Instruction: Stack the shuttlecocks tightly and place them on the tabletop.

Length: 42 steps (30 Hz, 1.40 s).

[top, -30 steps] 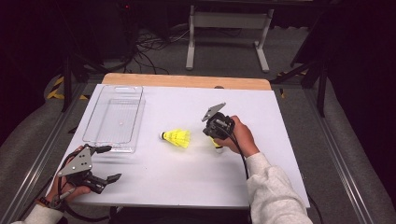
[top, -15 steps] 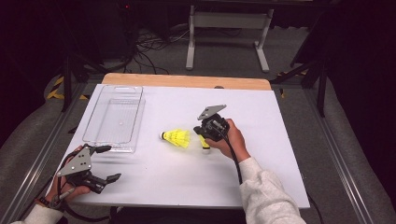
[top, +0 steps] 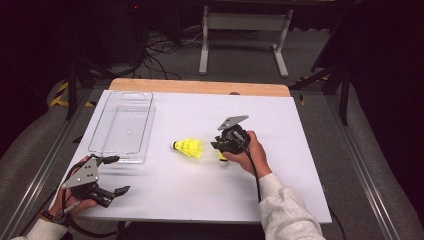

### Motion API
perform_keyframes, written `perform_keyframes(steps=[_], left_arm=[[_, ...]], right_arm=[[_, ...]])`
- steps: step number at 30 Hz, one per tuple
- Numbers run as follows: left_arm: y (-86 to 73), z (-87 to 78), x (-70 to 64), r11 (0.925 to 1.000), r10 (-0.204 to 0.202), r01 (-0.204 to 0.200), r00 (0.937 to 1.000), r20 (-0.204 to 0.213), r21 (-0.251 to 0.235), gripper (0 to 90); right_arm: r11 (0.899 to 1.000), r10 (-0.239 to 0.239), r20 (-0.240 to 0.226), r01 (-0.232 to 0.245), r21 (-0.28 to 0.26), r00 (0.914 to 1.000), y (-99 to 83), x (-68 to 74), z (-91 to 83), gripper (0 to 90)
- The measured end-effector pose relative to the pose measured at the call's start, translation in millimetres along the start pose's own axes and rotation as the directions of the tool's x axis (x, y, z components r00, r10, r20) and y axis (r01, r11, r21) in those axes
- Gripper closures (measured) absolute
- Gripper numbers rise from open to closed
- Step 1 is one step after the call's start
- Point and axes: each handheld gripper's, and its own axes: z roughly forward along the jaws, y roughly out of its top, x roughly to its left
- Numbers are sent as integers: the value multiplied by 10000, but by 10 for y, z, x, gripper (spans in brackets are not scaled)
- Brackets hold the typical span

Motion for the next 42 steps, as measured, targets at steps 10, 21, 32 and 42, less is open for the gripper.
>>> perform_keyframes(steps=[10,21,32,42], left_arm=[[1,11,-6,10000,-37,37,10000,38,58,37],[3,9,-9,10000,-13,13,10000,8,54,37],[3,-3,-6,10000,21,-20,10000,-12,51,38],[3,-2,-6,9999,43,-43,10000,-2,99,39]], right_arm=[[9986,125,282,-139,502,9995,-146,-89,-143,465],[9968,244,231,-261,754,9994,-338,-132,-281,346],[9948,322,-18,-319,970,9995,-520,-181,-415,294],[9894,-790,-361,827,1191,9962,-585,-133,-408,748]])
